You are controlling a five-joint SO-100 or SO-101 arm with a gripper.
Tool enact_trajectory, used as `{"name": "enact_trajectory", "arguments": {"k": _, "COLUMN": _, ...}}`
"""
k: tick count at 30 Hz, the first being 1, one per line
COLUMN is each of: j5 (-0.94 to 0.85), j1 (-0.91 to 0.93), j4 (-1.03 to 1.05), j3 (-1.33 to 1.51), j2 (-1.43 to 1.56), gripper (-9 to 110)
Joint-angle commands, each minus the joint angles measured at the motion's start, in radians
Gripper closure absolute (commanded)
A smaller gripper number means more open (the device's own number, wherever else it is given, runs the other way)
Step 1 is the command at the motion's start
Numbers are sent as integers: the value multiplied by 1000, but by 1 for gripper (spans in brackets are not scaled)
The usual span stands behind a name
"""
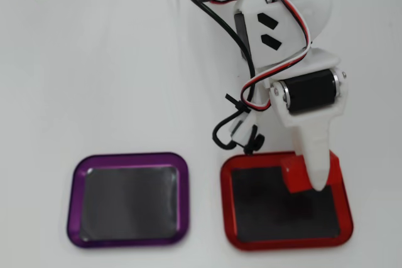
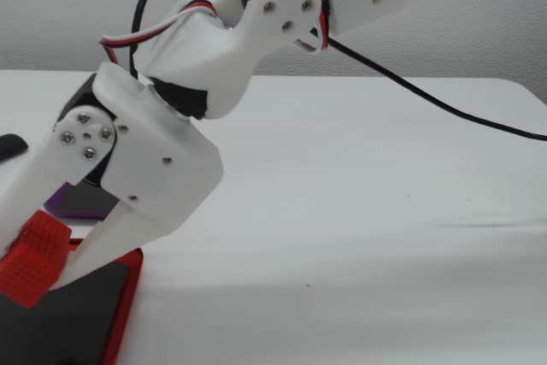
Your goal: Grasp a red block and put it in the left red dish.
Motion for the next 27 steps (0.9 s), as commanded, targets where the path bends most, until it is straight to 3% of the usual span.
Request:
{"name": "enact_trajectory", "arguments": {"k": 1, "j5": -6, "j1": -5, "j4": -3, "j3": -55, "j2": 6, "gripper": 102}}
{"name": "enact_trajectory", "arguments": {"k": 5, "j5": -6, "j1": -8, "j4": 0, "j3": -55, "j2": 9, "gripper": 98}}
{"name": "enact_trajectory", "arguments": {"k": 11, "j5": -6, "j1": -8, "j4": 123, "j3": -58, "j2": 12, "gripper": 82}}
{"name": "enact_trajectory", "arguments": {"k": 16, "j5": -2, "j1": -6, "j4": 241, "j3": -152, "j2": 12, "gripper": 79}}
{"name": "enact_trajectory", "arguments": {"k": 27, "j5": -2, "j1": -6, "j4": 844, "j3": -555, "j2": 210, "gripper": 78}}
